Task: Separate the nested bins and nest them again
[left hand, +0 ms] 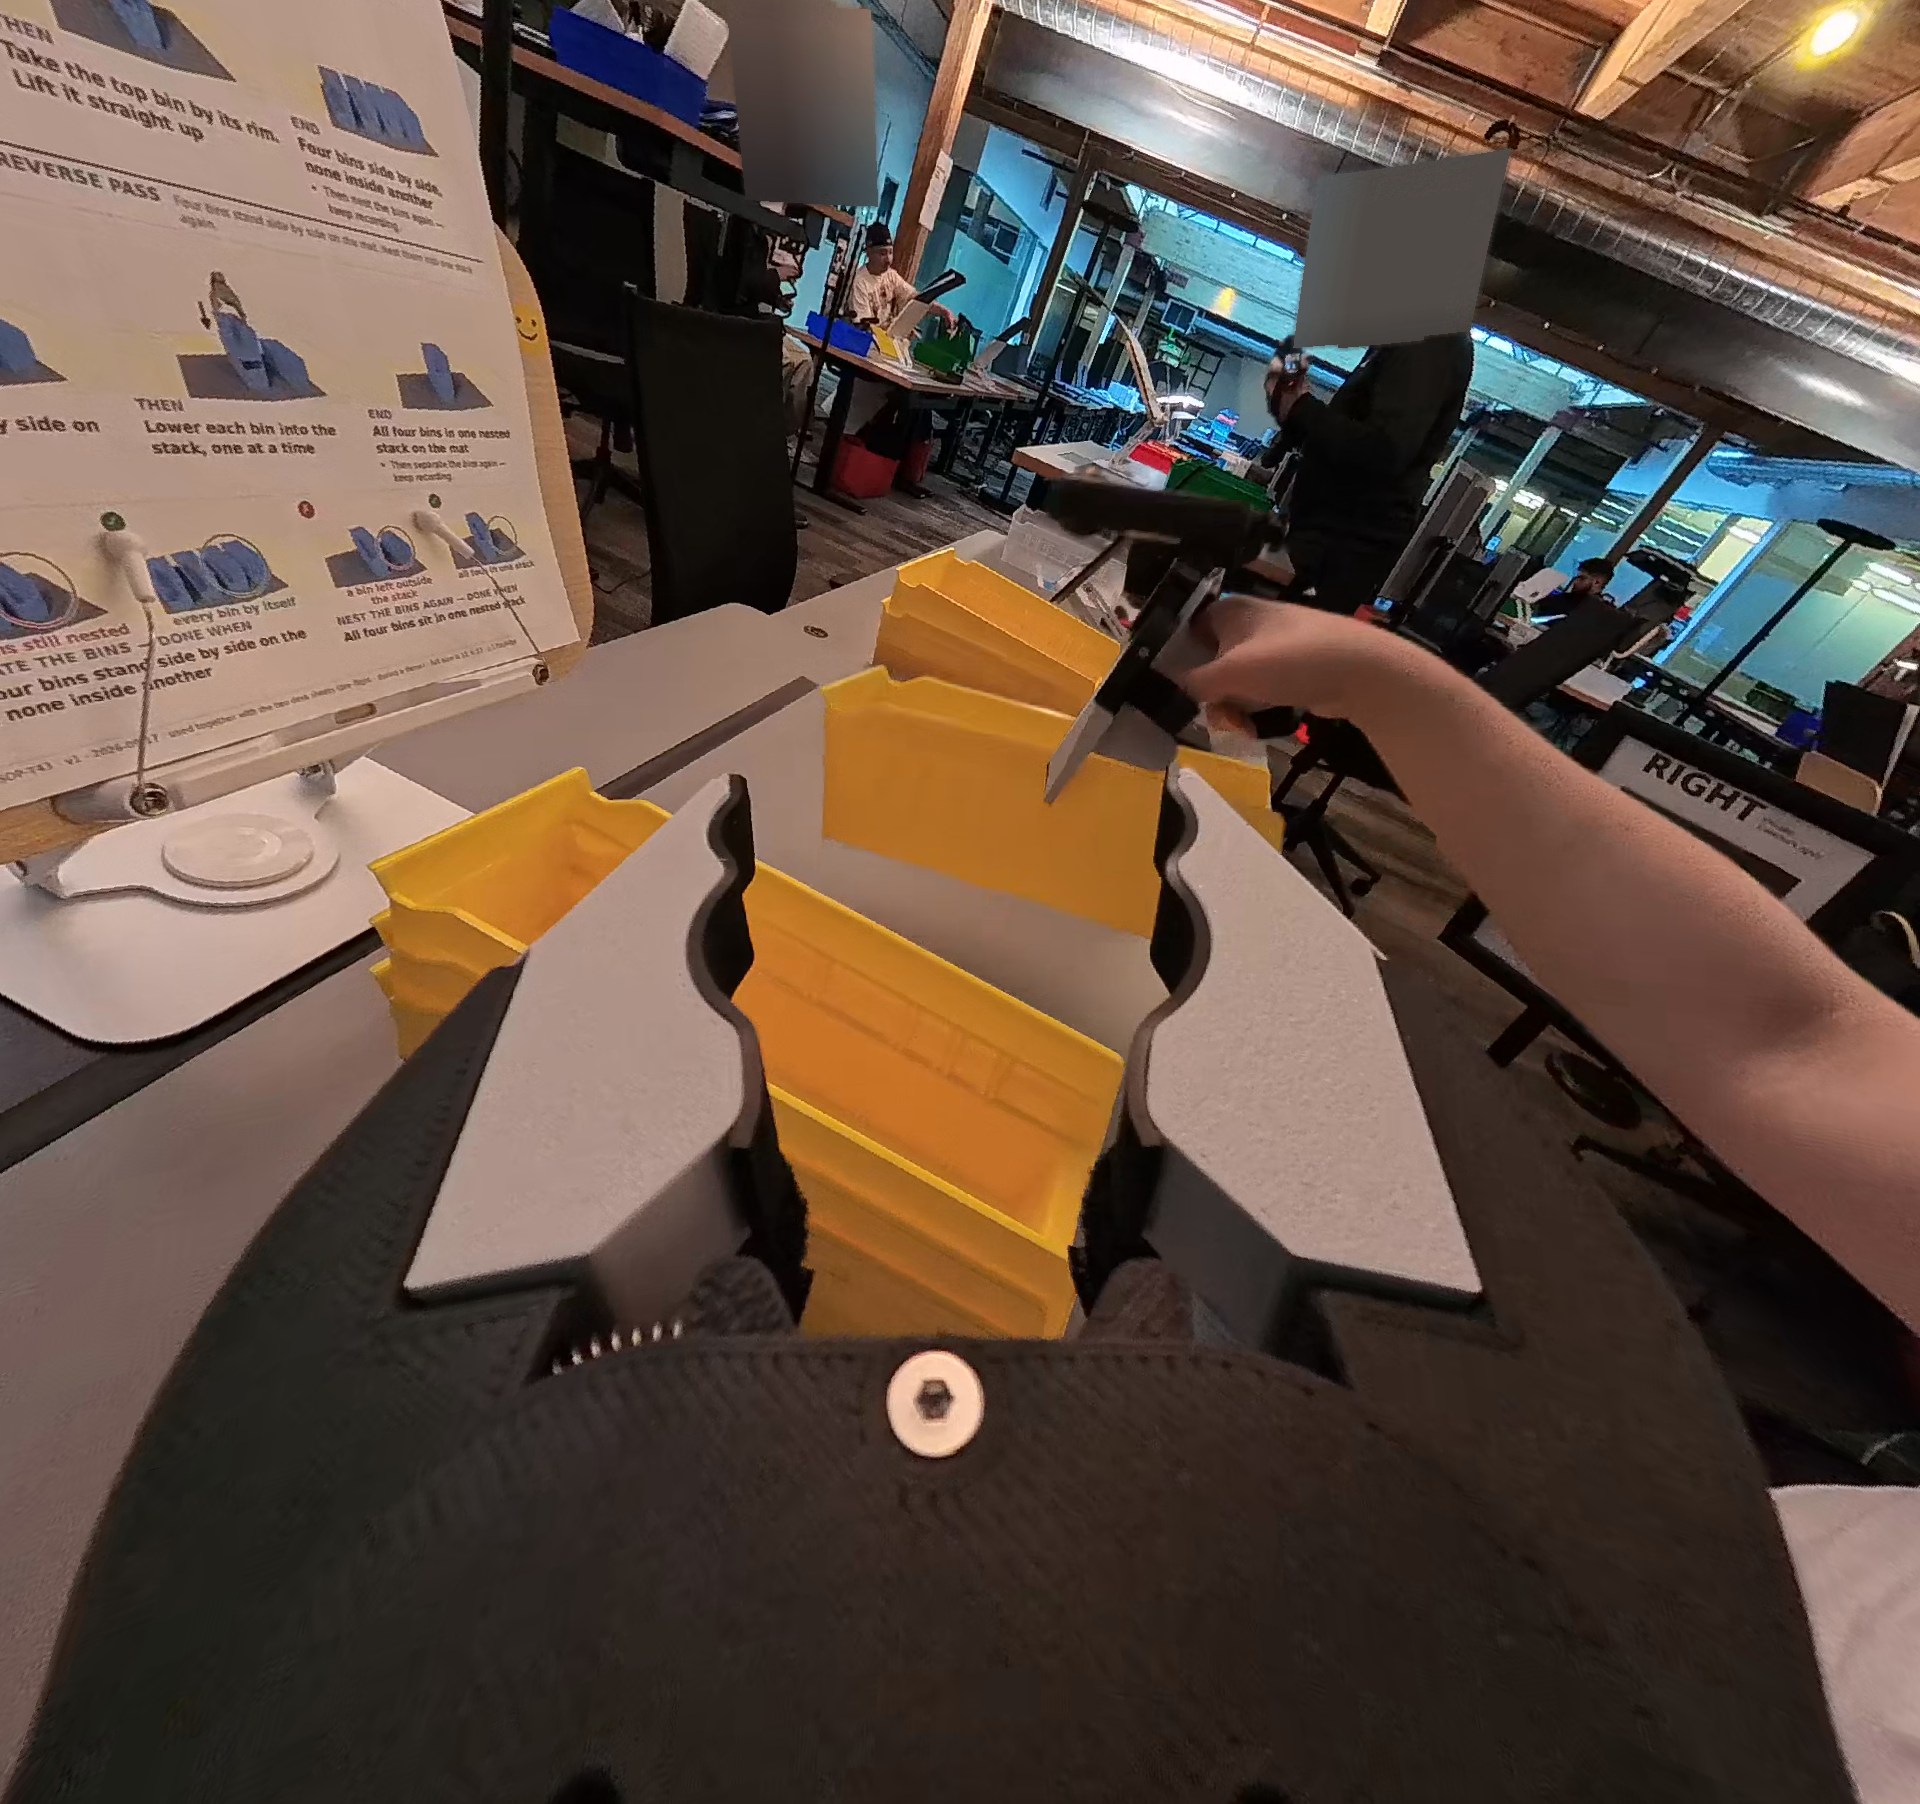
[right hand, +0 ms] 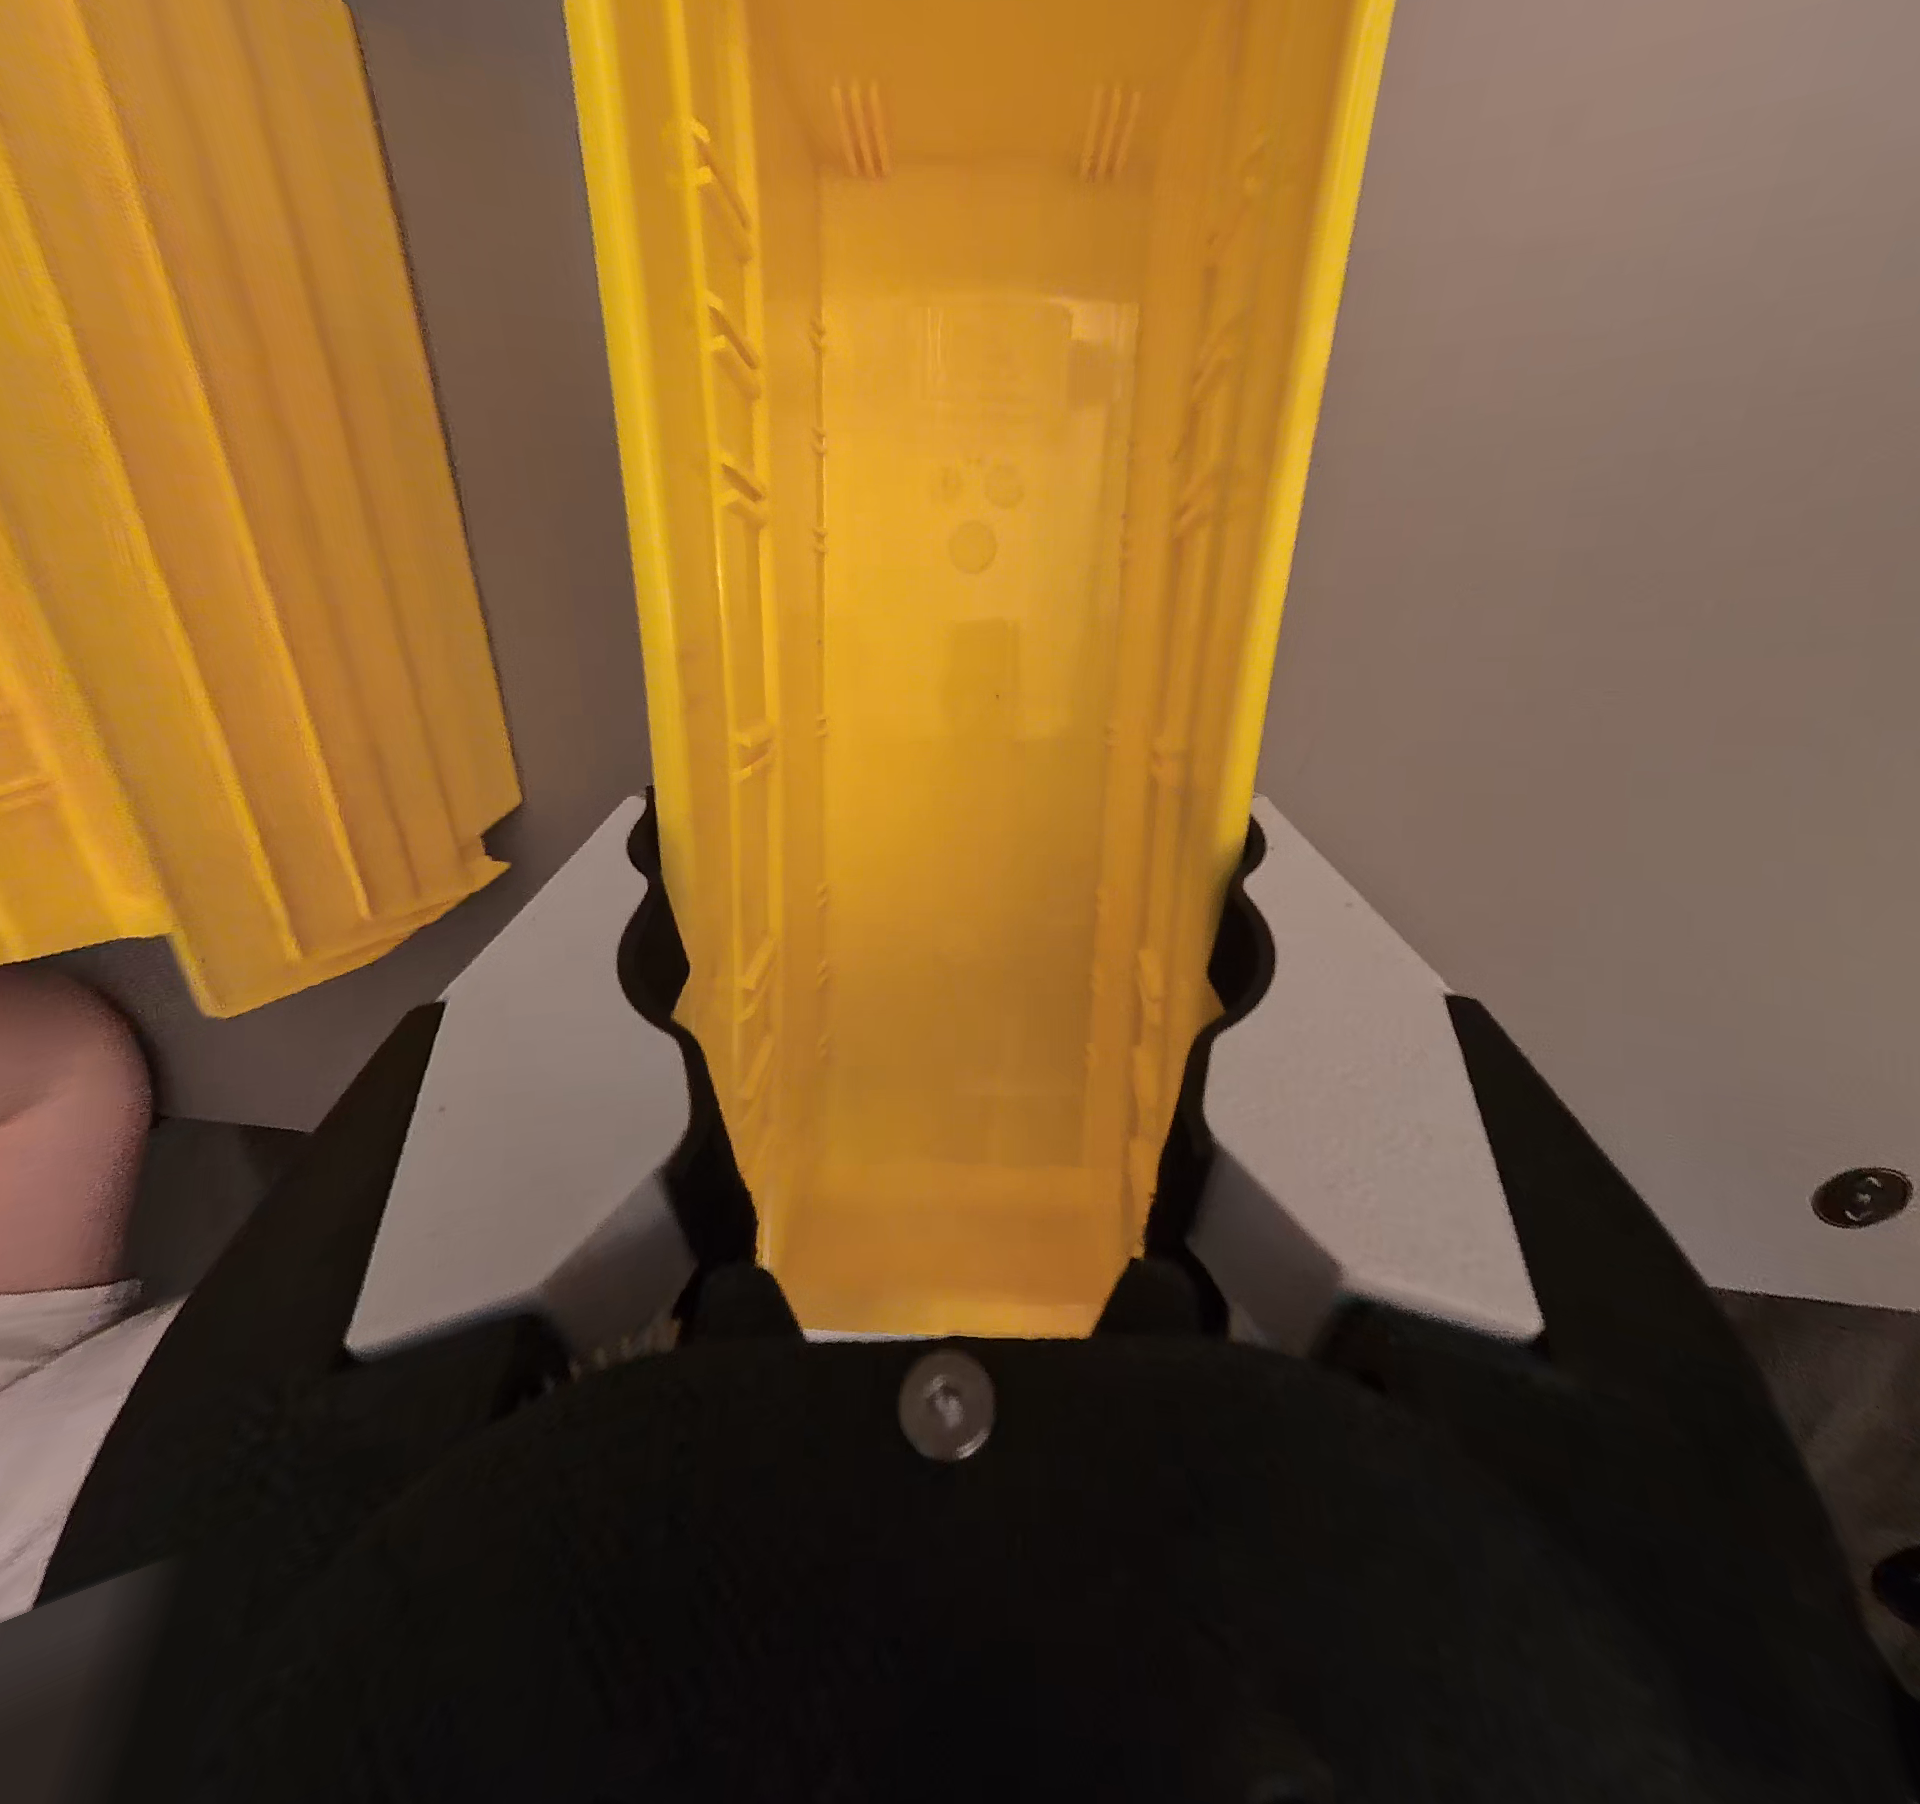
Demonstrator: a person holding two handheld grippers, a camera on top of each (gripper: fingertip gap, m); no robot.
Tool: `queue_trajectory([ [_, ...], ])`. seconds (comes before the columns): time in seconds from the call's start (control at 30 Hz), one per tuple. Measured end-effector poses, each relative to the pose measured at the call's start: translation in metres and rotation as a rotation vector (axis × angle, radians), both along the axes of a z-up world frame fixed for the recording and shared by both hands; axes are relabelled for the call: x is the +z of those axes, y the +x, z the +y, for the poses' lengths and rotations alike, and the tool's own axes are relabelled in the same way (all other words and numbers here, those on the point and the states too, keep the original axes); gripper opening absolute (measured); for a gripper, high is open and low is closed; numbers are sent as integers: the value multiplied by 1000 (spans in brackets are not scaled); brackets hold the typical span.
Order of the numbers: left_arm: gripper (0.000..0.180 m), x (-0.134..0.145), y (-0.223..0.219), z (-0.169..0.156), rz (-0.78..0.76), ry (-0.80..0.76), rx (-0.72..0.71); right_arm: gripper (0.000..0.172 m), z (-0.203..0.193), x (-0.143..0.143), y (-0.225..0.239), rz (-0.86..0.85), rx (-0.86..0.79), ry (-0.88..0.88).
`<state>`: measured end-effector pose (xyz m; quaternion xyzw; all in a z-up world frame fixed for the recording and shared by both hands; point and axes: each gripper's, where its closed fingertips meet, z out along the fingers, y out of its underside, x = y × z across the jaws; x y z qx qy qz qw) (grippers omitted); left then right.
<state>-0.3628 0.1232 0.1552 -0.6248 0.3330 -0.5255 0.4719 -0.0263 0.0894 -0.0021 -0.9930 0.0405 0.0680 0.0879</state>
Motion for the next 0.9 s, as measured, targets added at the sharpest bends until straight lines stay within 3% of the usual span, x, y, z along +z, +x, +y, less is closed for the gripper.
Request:
queue_trajectory([
  [0.23,78,-4,3,3,11,-15,3,104,17,74,-57,-1,14,111],
  [0.4,78,-3,-2,2,9,-17,7,104,31,101,-135,76,47,205],
  [0.6,78,10,-27,1,-46,-2,41,104,38,97,-208,92,101,202],
  [0.9,78,20,-53,3,-106,-13,72,104,51,56,-244,-26,55,167],
])
